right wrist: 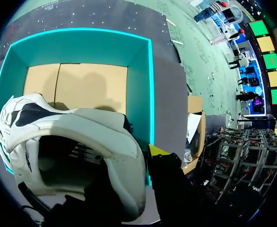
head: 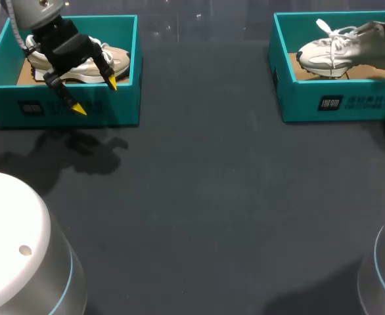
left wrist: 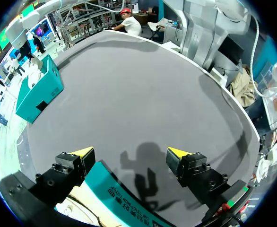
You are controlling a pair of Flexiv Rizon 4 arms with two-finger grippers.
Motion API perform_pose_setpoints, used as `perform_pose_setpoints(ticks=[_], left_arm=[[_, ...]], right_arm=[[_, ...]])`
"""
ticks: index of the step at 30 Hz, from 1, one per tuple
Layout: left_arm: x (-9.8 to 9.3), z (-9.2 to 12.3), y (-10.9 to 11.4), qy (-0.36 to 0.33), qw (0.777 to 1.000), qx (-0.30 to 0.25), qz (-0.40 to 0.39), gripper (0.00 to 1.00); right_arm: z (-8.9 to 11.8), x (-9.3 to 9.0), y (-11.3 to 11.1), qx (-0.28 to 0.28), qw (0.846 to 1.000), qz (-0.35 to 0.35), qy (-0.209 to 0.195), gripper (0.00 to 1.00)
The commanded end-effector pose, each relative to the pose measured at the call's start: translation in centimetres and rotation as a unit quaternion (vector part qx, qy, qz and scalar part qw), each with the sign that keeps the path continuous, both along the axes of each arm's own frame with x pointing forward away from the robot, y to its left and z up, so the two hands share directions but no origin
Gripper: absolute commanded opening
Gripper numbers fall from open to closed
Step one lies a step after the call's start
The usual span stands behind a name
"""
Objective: Take the shoe out of the shoebox, open the shoe tongue, remove and reinsert the insole, then place the shoe into the shoebox
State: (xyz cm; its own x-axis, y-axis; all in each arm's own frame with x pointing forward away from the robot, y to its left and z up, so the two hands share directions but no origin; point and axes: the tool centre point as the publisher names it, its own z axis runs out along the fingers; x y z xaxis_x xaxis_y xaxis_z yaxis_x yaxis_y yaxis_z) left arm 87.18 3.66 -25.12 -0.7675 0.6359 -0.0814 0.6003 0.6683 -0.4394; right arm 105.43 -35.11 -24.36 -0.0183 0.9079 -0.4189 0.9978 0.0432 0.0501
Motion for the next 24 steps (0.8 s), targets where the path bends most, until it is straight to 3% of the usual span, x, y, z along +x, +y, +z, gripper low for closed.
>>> perform_pose_setpoints(ticks=[1, 24], left_arm=[[0.0, 0.0, 0.0, -0.001, 1.000, 0.001, 0.000, 1.00], [0.0, 0.0, 0.0, -0.001, 1.000, 0.001, 0.000, 1.00]], right_arm=[[-1.2, -0.4, -0.2, 0.000, 1.000, 0.002, -0.003, 0.00], [-5.5, -3.5, 0.9, 0.013, 1.000, 0.021, 0.008, 0.00]])
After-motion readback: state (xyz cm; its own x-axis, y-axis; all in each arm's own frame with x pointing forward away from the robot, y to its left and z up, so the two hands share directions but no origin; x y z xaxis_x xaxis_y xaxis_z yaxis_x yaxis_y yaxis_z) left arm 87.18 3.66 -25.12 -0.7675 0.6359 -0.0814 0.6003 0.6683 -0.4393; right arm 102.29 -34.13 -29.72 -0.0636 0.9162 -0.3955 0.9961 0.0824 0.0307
